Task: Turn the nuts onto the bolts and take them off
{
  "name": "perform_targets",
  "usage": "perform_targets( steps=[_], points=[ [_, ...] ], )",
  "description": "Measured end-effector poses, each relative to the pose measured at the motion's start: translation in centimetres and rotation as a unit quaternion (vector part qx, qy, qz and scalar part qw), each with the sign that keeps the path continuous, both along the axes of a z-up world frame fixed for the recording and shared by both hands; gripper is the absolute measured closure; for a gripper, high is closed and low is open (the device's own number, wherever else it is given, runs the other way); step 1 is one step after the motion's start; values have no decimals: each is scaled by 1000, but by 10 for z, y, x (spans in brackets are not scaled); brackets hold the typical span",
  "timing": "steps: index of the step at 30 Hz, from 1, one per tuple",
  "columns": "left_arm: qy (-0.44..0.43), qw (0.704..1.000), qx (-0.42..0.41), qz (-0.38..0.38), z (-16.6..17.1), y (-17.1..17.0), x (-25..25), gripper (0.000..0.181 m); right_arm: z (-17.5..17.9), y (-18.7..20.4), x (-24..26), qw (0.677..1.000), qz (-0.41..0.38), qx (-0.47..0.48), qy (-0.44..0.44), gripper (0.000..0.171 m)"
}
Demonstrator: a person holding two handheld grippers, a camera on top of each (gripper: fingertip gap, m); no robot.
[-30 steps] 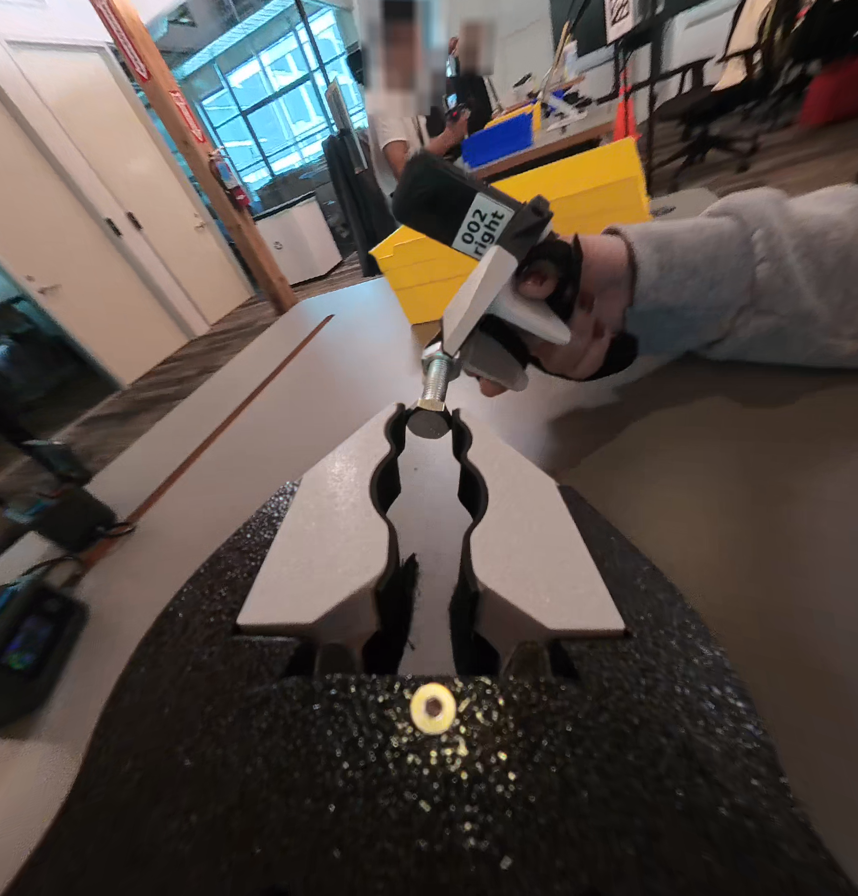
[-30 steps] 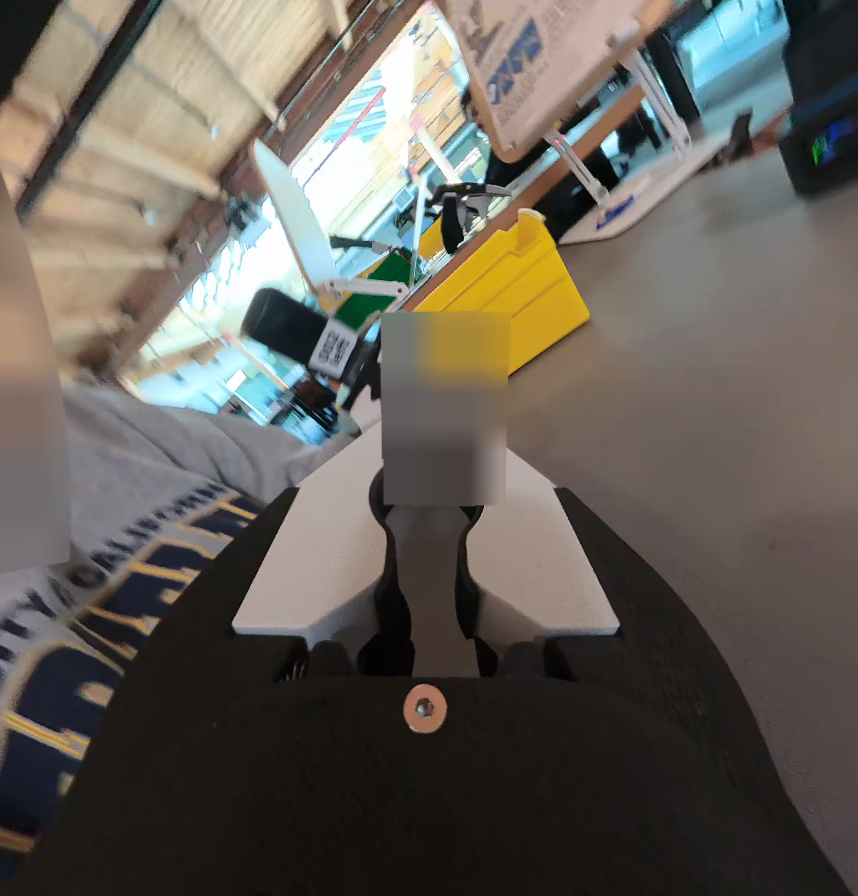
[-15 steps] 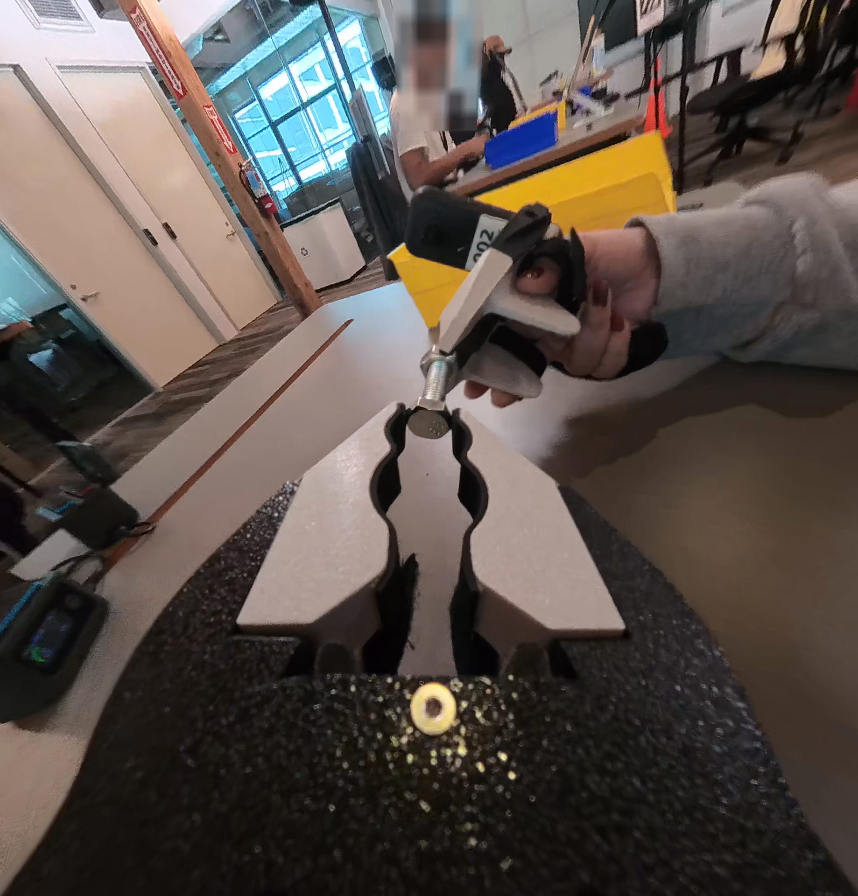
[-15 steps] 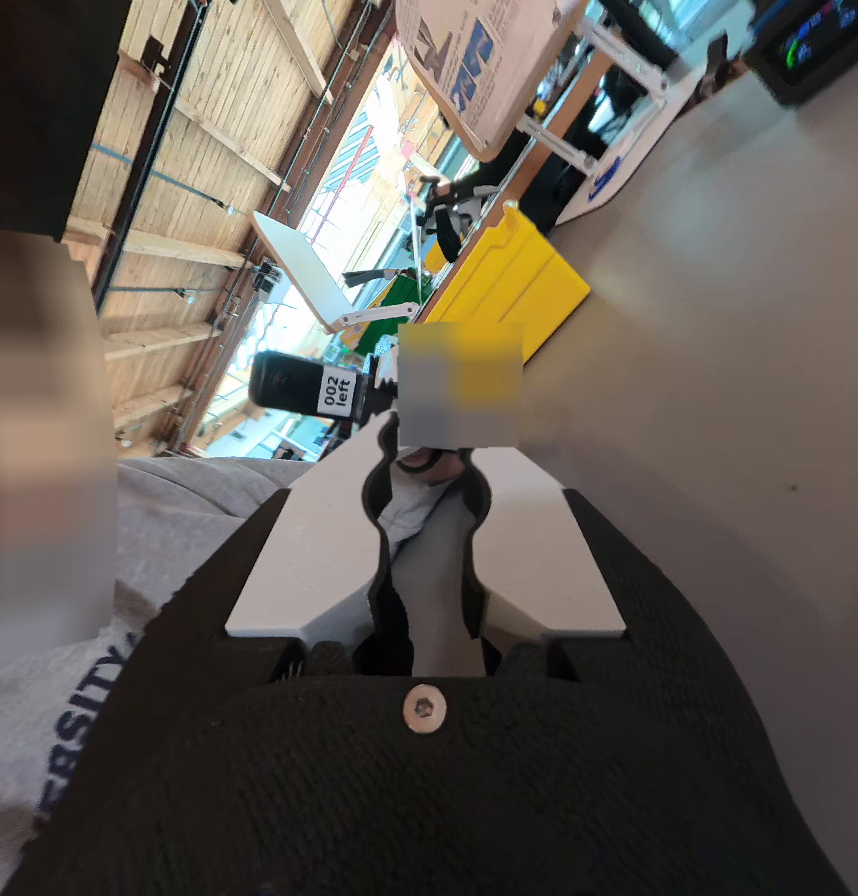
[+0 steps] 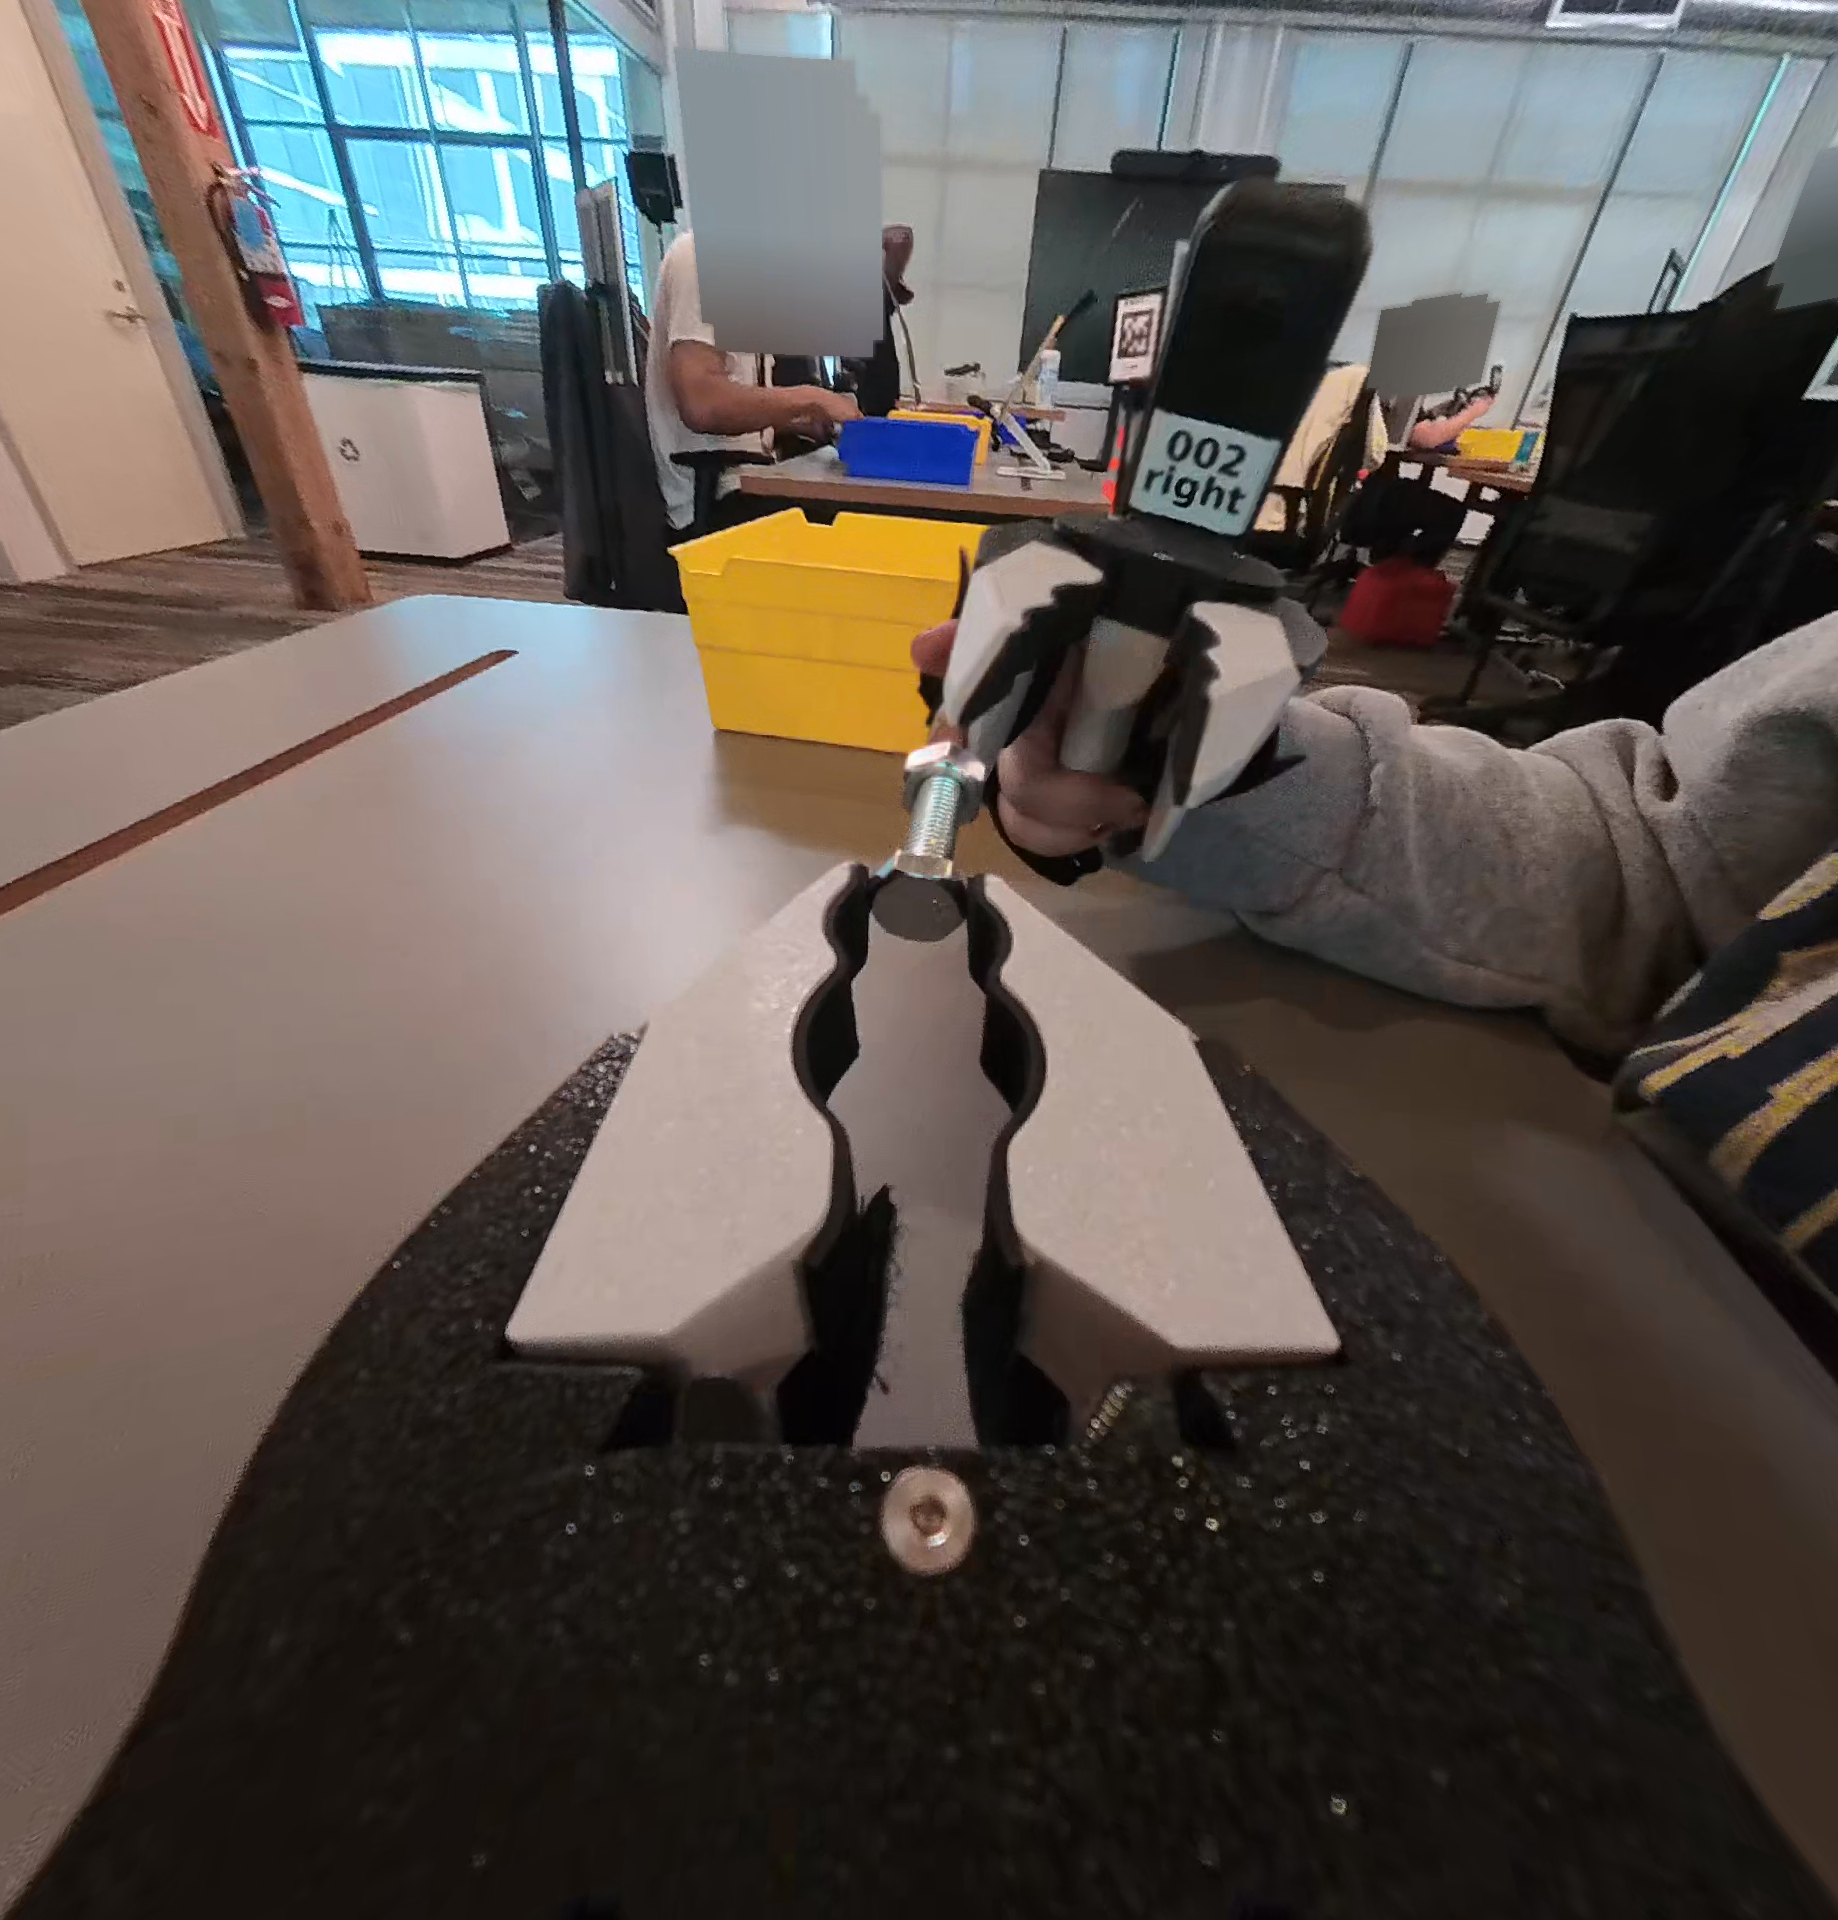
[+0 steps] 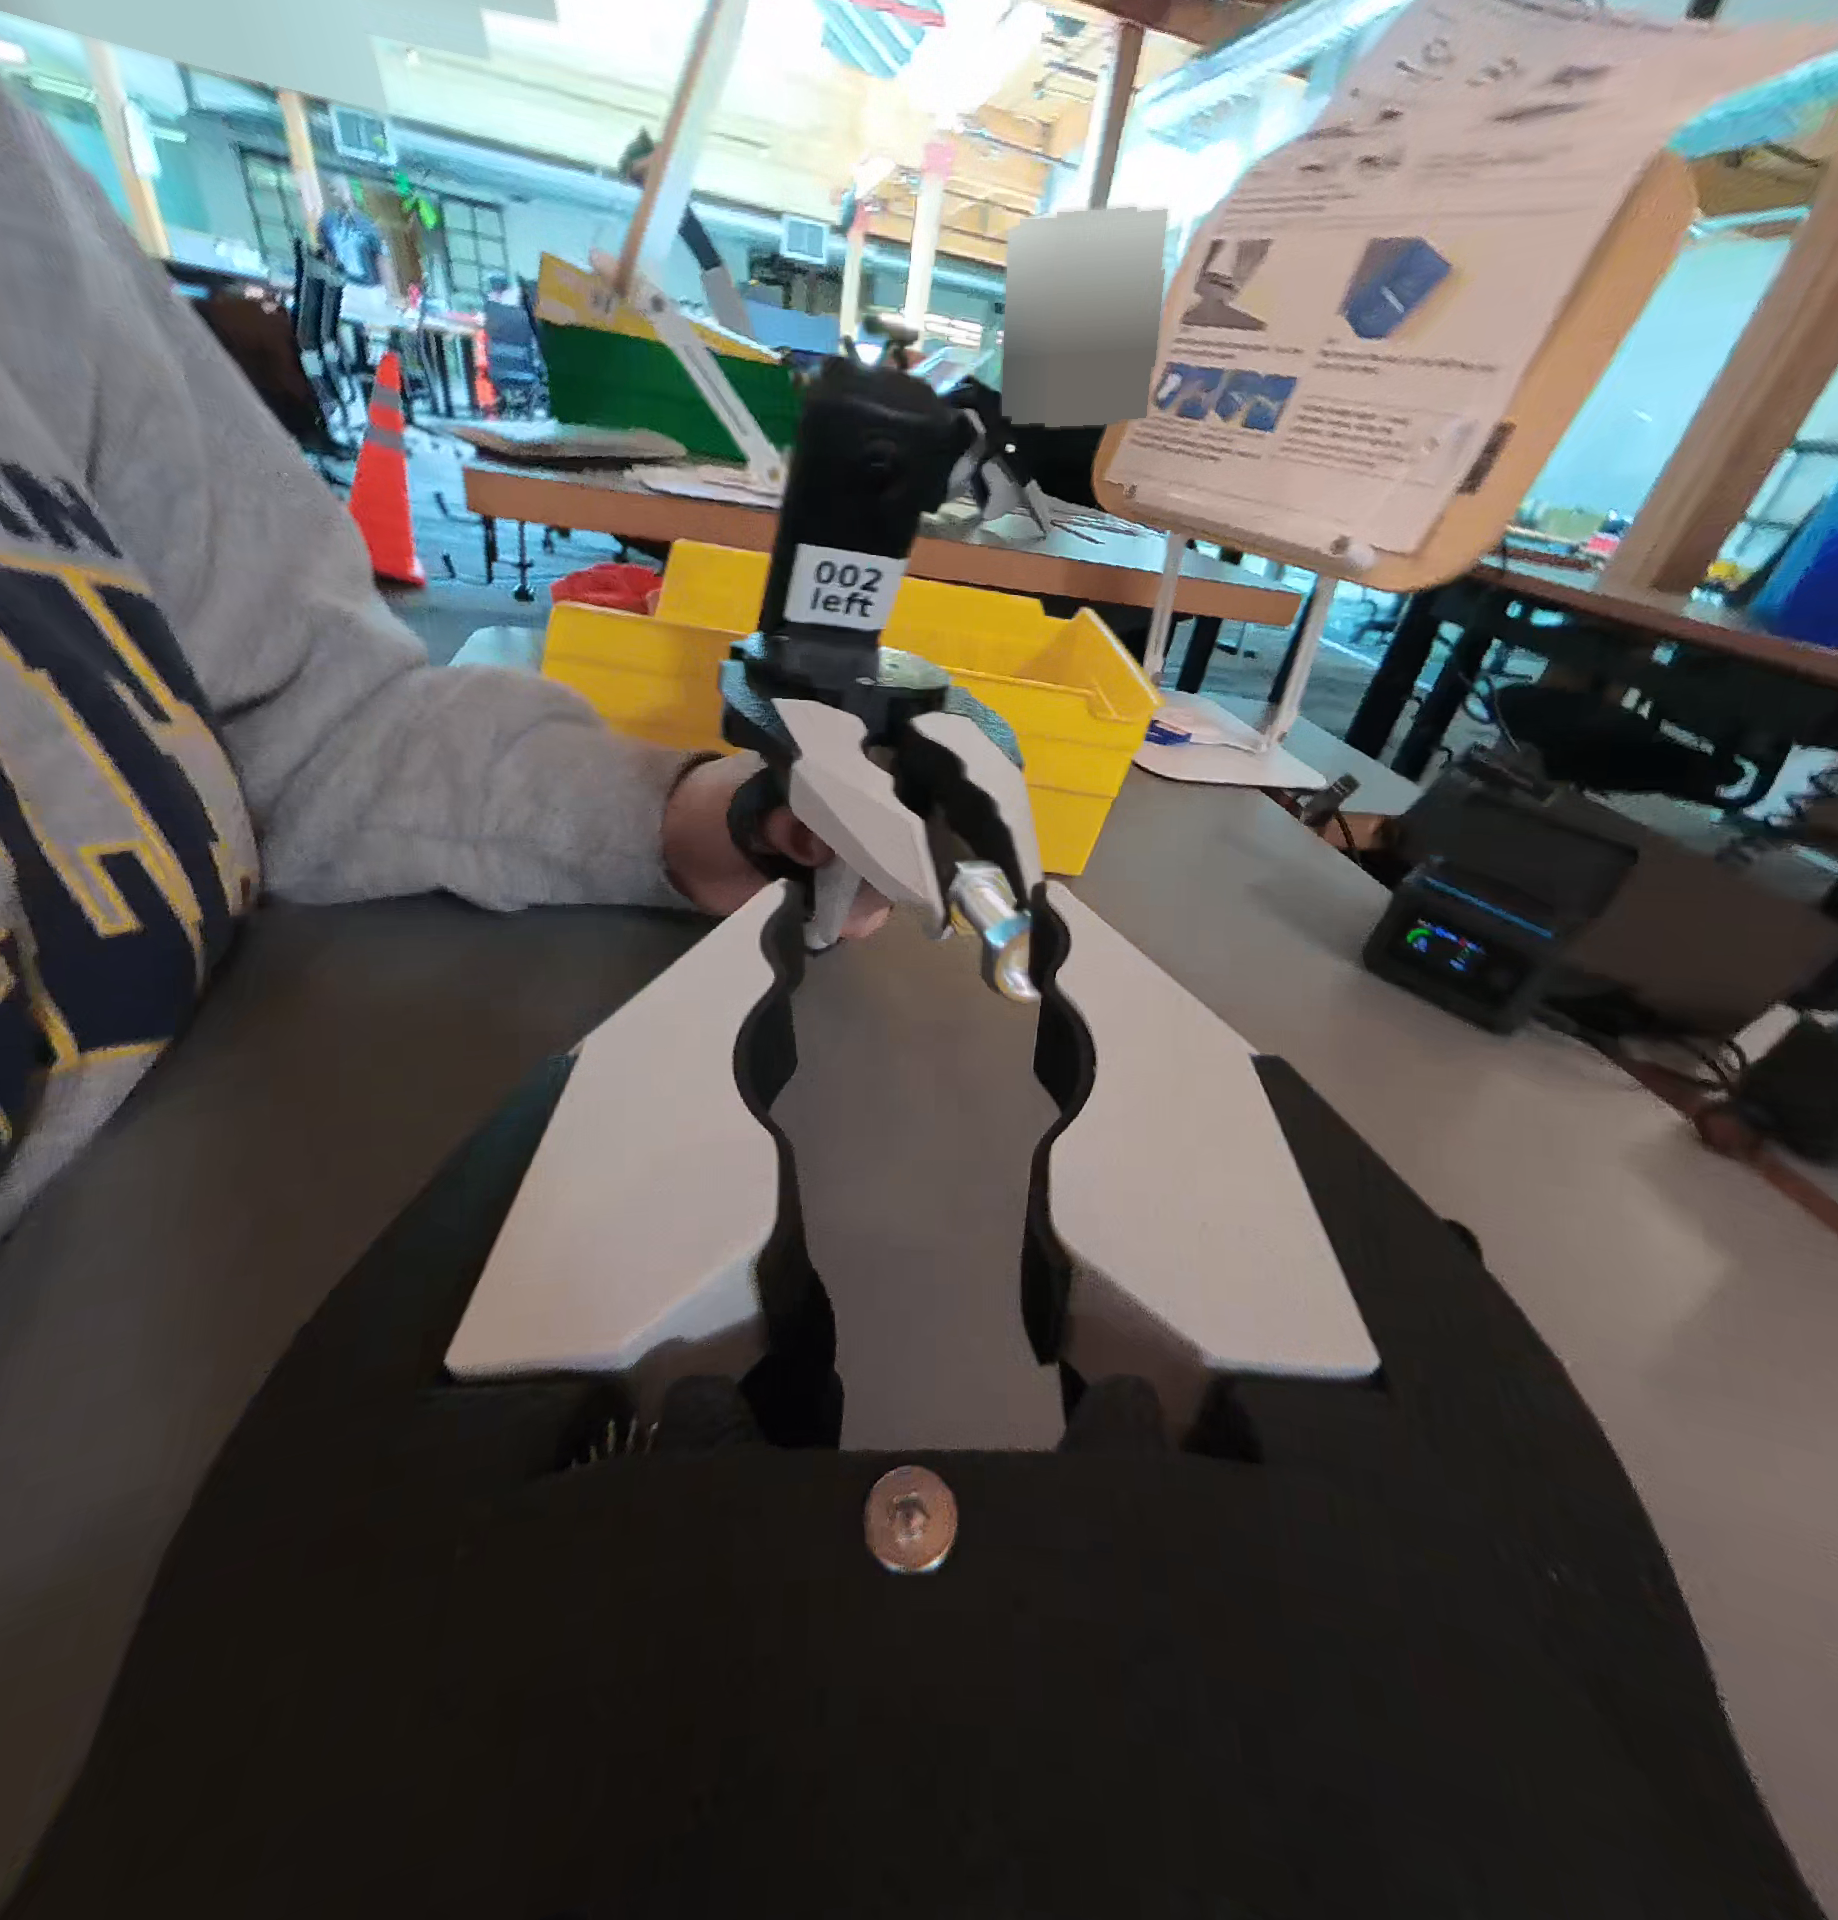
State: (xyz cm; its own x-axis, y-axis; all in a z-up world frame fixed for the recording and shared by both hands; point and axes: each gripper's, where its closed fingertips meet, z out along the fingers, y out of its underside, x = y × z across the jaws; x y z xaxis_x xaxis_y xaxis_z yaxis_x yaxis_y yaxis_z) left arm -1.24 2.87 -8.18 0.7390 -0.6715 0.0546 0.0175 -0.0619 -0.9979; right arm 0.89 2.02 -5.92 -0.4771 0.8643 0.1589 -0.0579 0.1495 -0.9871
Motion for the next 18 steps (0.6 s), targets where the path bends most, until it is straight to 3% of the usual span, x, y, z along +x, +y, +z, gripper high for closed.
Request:
perform_targets(
  steps=[18],
  points=[
    [-22,999,15,-38,8,-7,12,165,-20,-3,-7,999,-2,19,-48,131]
  ],
)
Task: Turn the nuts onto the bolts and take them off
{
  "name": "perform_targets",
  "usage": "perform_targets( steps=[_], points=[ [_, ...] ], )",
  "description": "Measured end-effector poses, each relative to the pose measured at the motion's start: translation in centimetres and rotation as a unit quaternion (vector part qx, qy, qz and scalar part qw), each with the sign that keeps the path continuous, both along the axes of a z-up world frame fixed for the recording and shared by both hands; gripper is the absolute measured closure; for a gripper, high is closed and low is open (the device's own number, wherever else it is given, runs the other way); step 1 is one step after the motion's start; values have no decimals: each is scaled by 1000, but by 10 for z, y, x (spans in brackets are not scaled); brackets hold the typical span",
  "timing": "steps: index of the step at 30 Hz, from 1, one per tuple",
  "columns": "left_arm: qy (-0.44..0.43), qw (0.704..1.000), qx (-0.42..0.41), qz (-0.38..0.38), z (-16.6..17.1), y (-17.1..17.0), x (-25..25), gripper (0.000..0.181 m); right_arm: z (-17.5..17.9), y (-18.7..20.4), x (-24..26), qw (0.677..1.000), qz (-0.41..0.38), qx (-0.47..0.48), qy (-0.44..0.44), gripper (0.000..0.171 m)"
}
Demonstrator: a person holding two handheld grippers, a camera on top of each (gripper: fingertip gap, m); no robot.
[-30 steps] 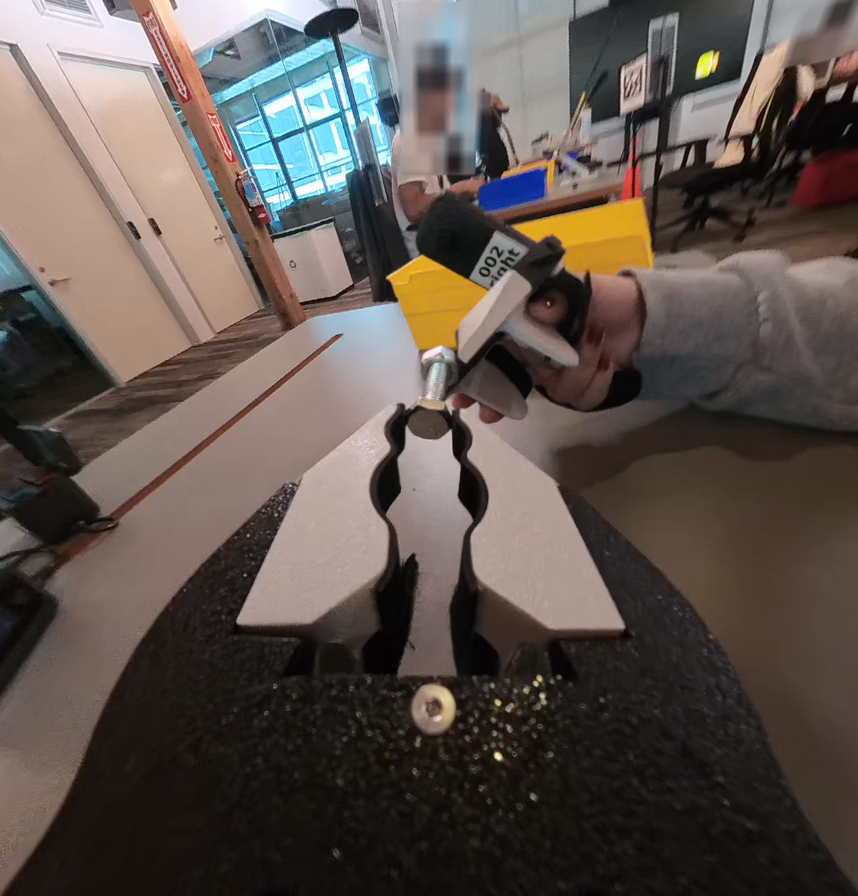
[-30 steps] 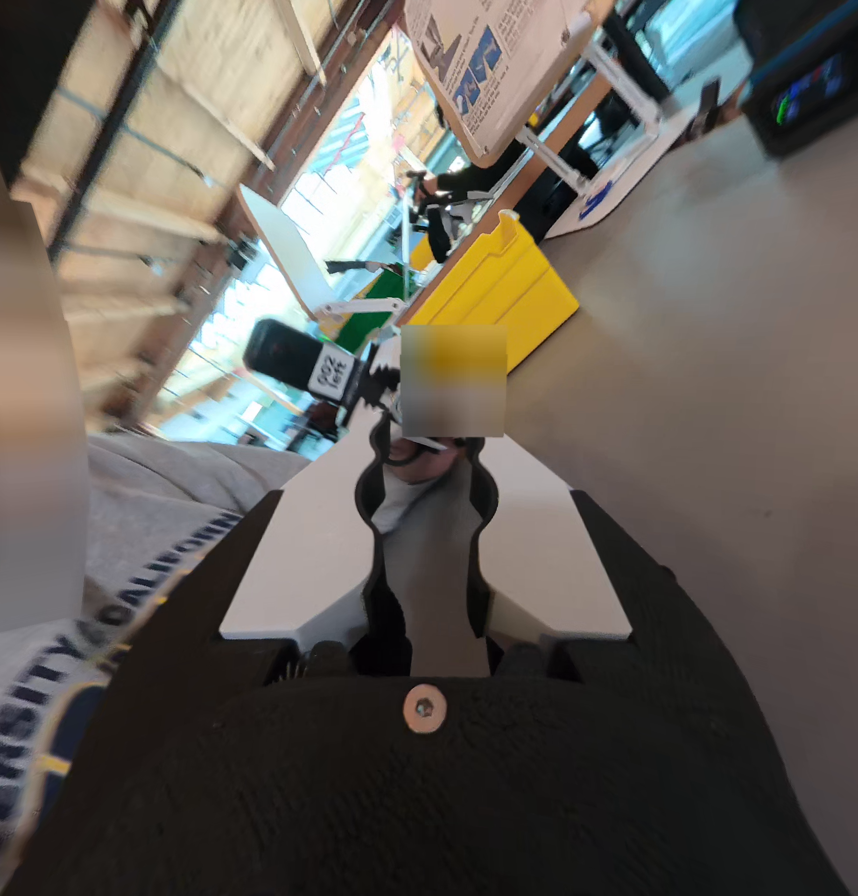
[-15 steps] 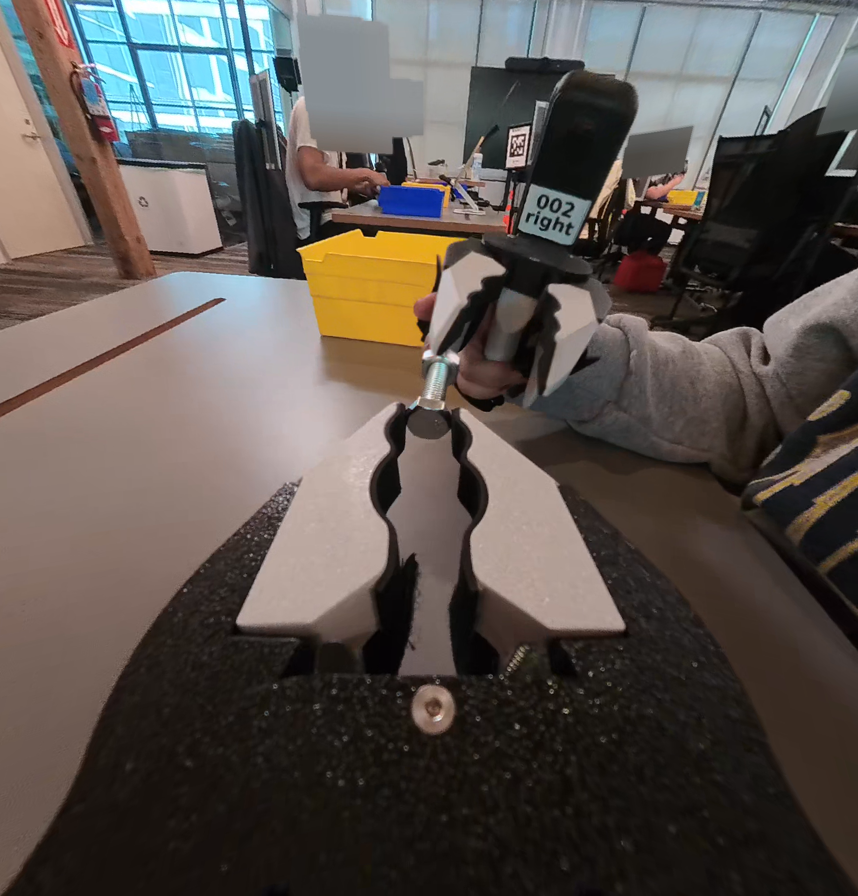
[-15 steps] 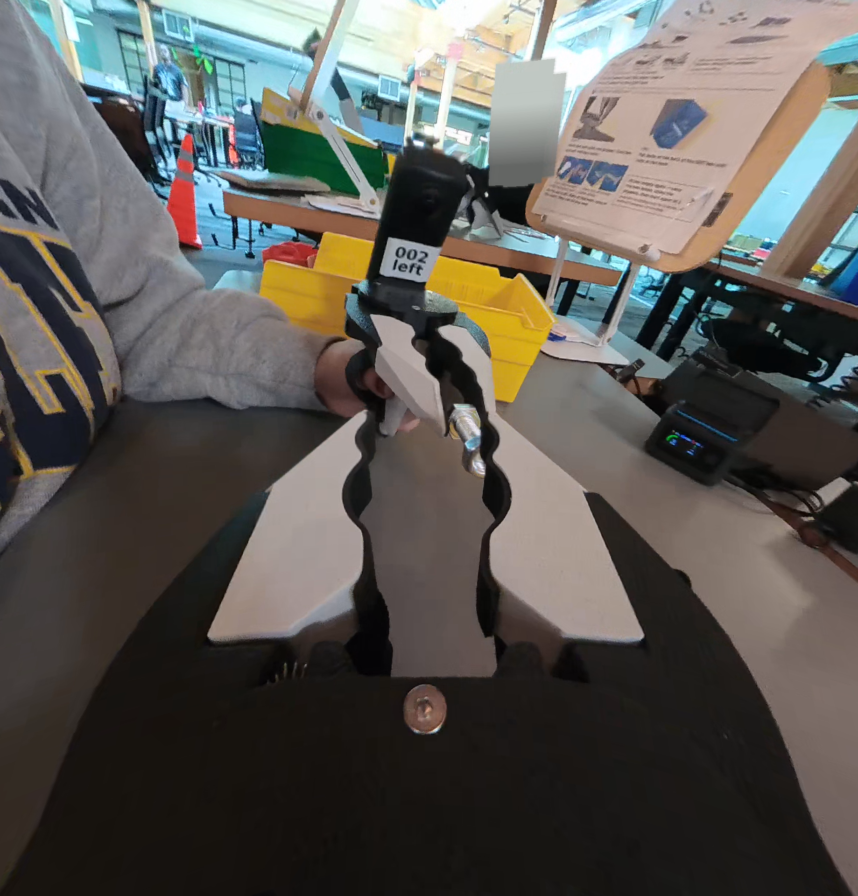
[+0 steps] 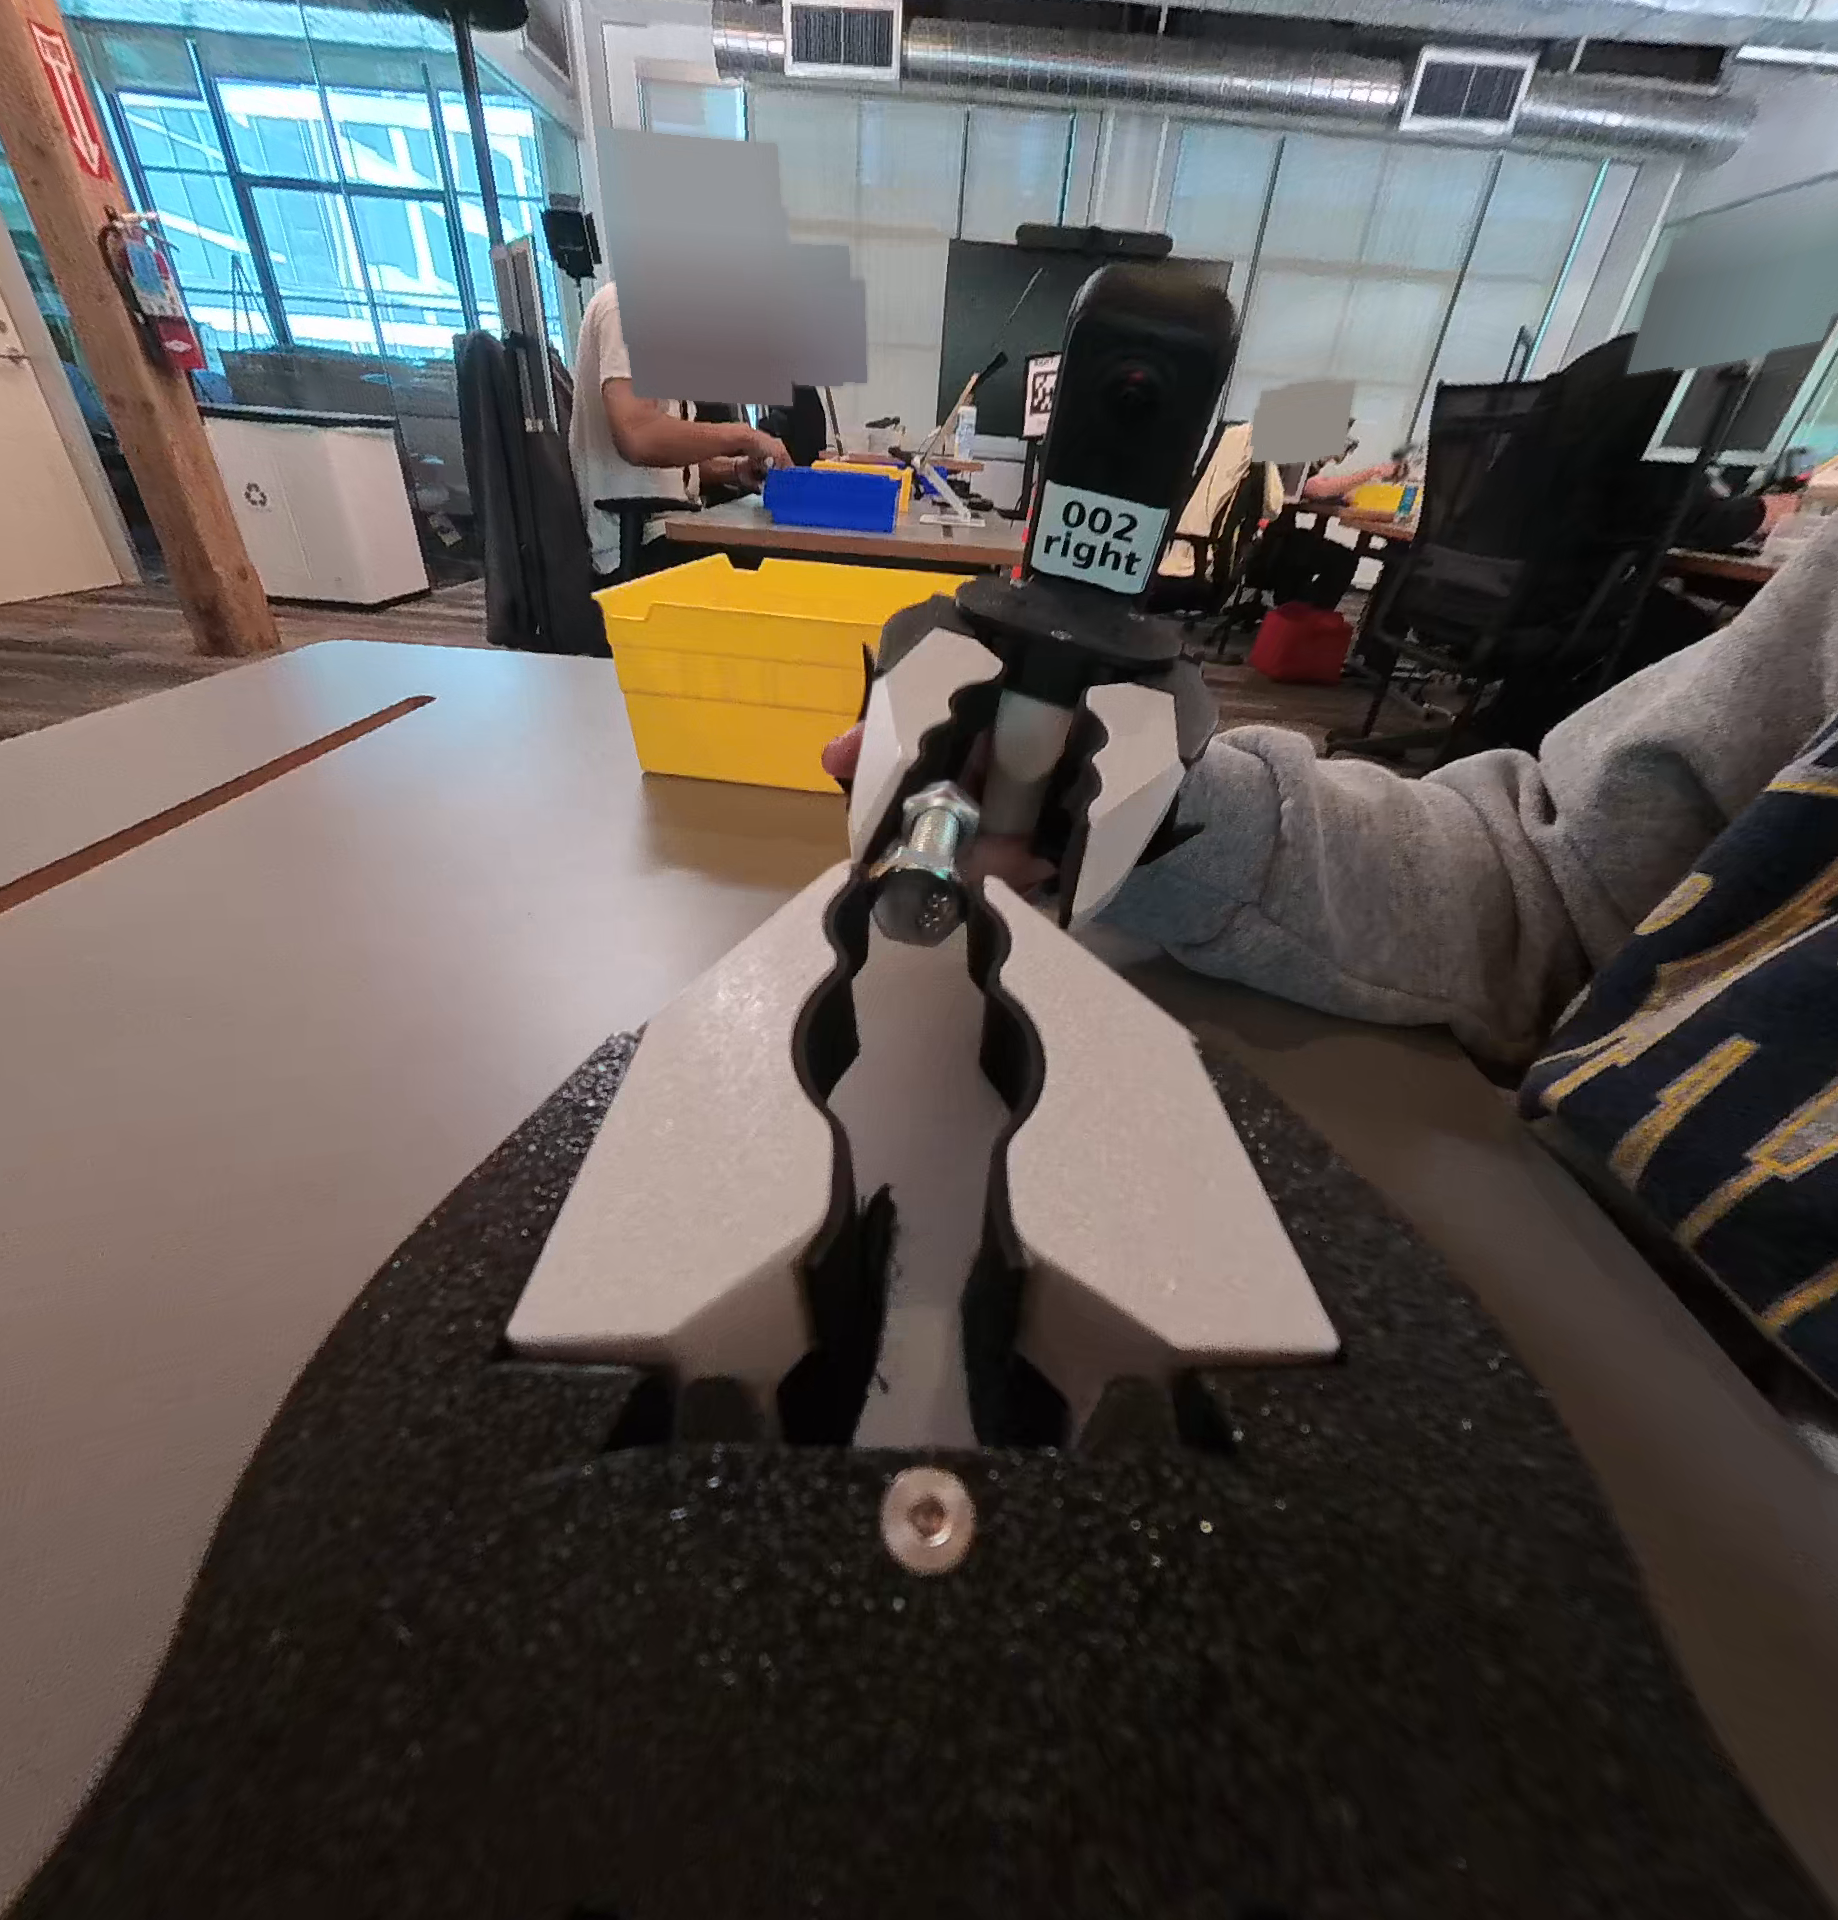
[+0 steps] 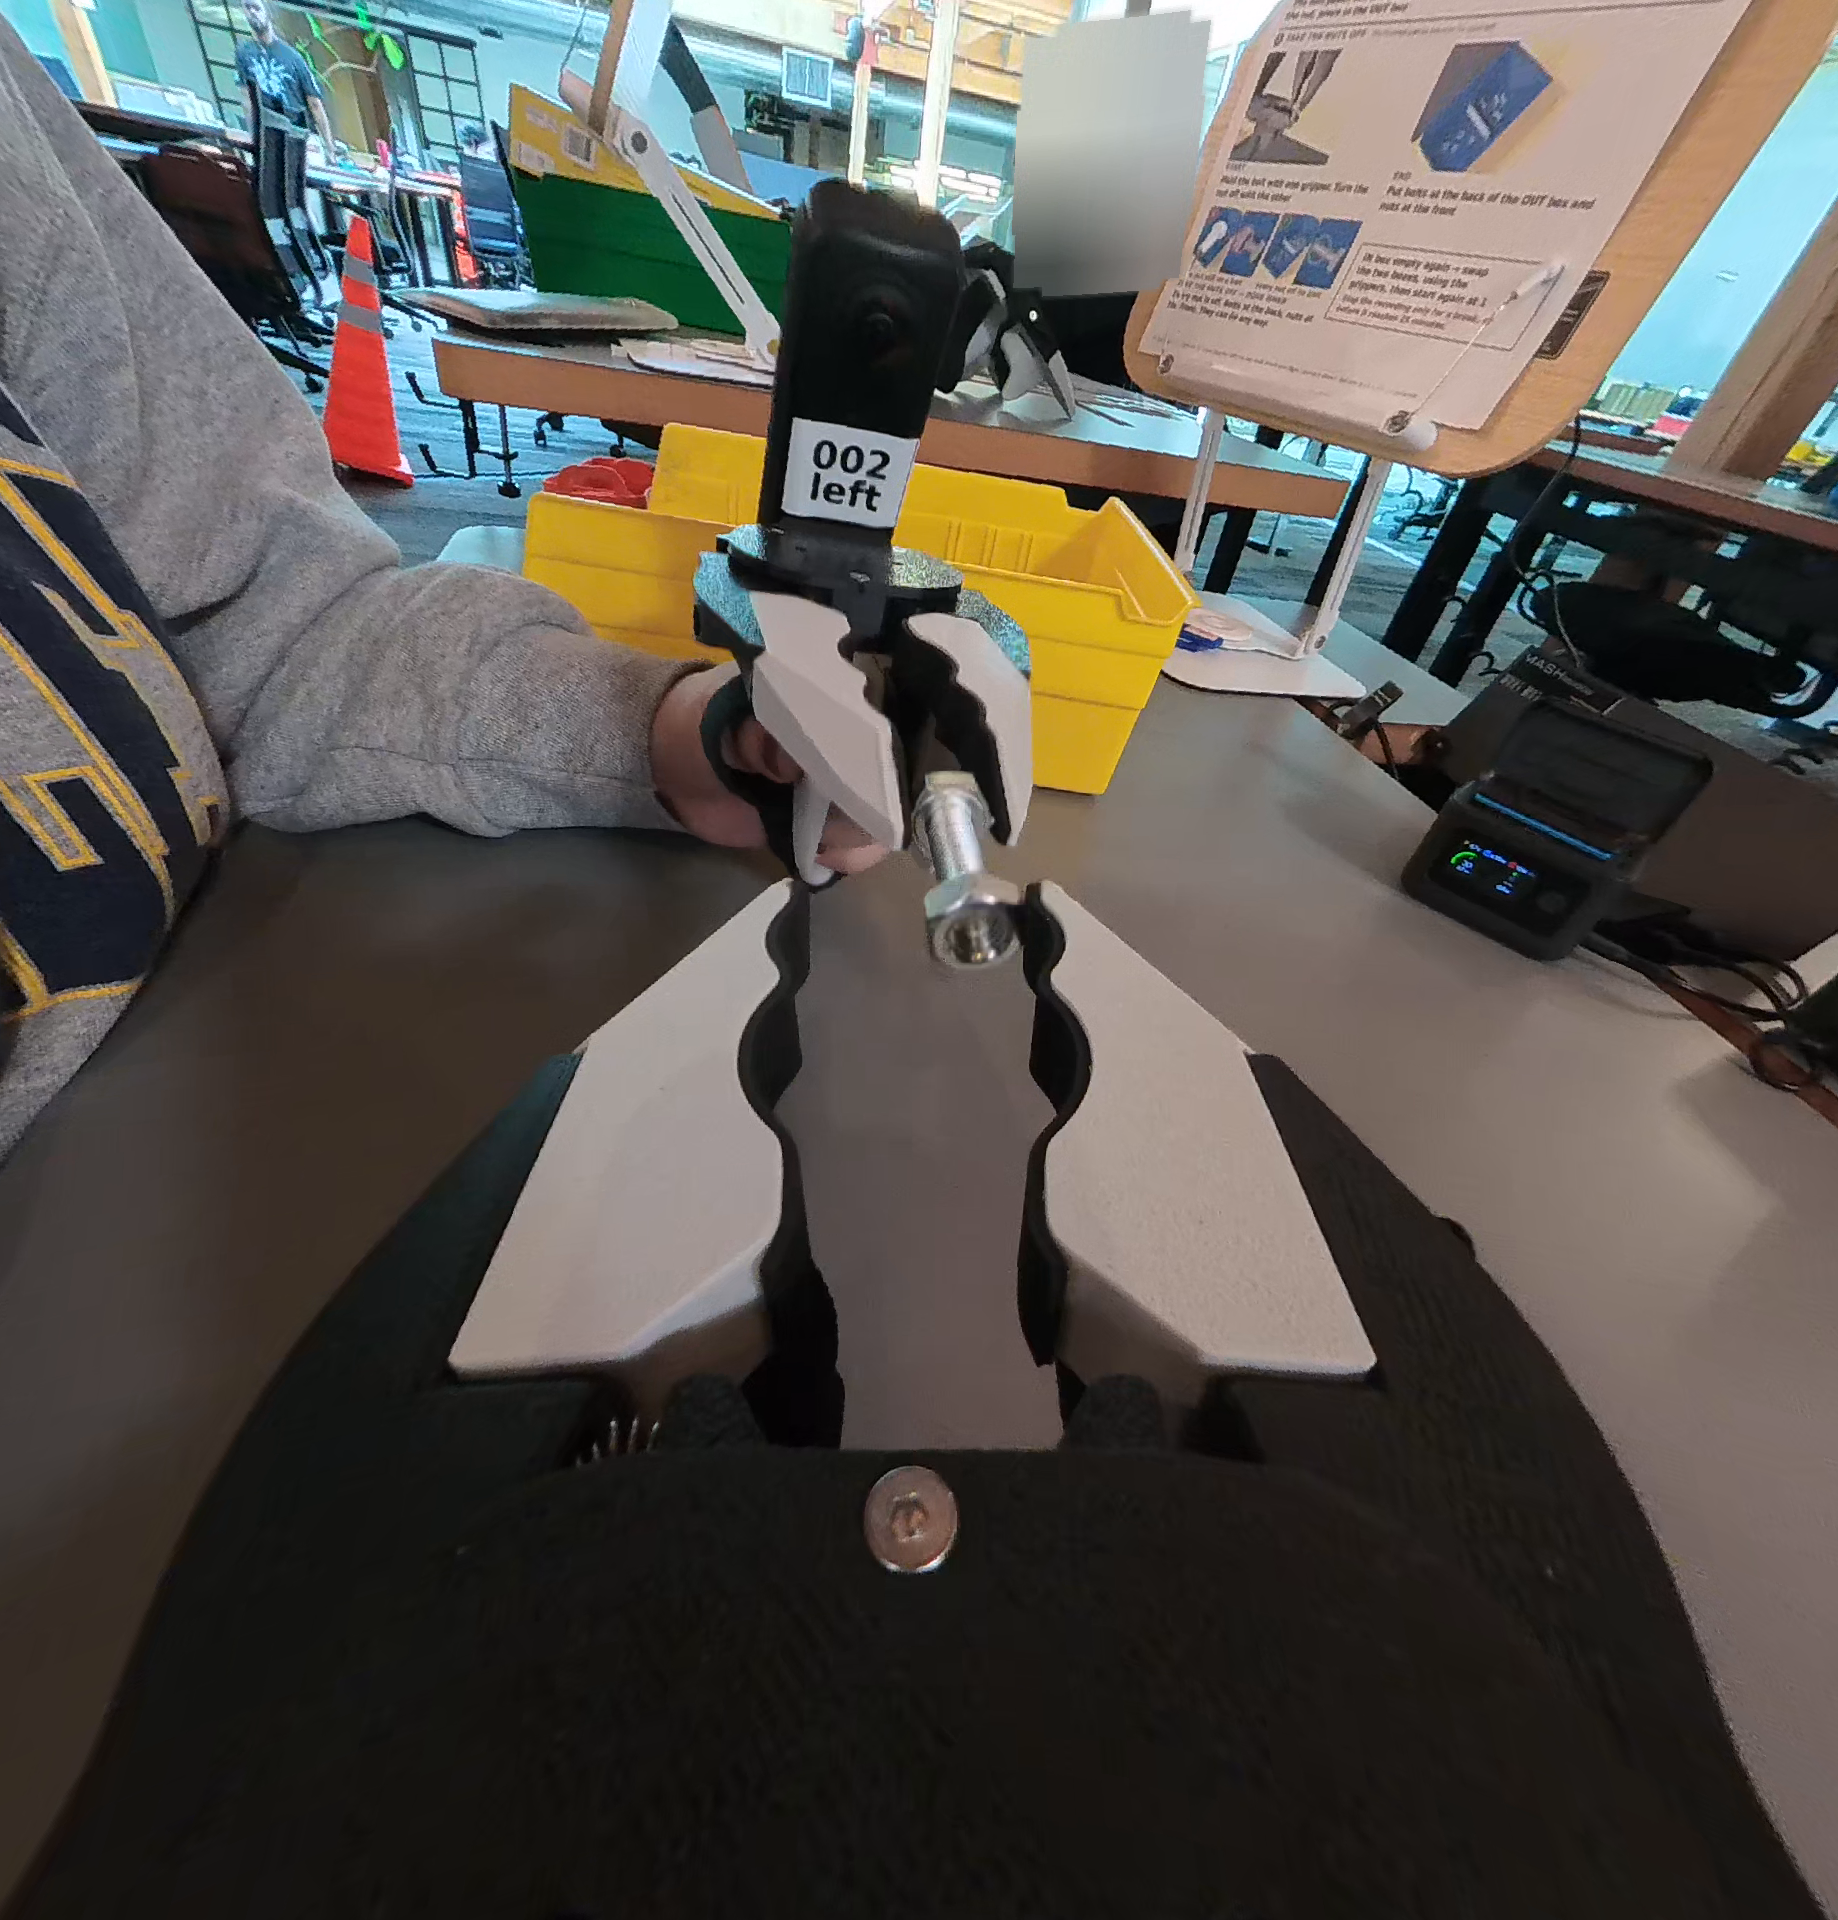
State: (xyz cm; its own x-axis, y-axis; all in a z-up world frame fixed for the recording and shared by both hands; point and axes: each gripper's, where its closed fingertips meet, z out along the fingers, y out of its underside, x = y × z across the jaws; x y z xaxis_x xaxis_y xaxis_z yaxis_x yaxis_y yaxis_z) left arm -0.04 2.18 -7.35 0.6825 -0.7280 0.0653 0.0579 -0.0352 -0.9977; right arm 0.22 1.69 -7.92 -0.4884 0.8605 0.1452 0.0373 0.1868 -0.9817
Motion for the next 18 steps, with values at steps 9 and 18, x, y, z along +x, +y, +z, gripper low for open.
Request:
perform_targets(
  steps=[9,18],
  points=[
    [-28,1000,12,2,8,0,-1,165,-4,-1,4,1000,13,-12,-23,132],
    [-31,999,-8,10,3,3,-7,165,14,-16,13,997,60,-37,15,138]
  ],
)
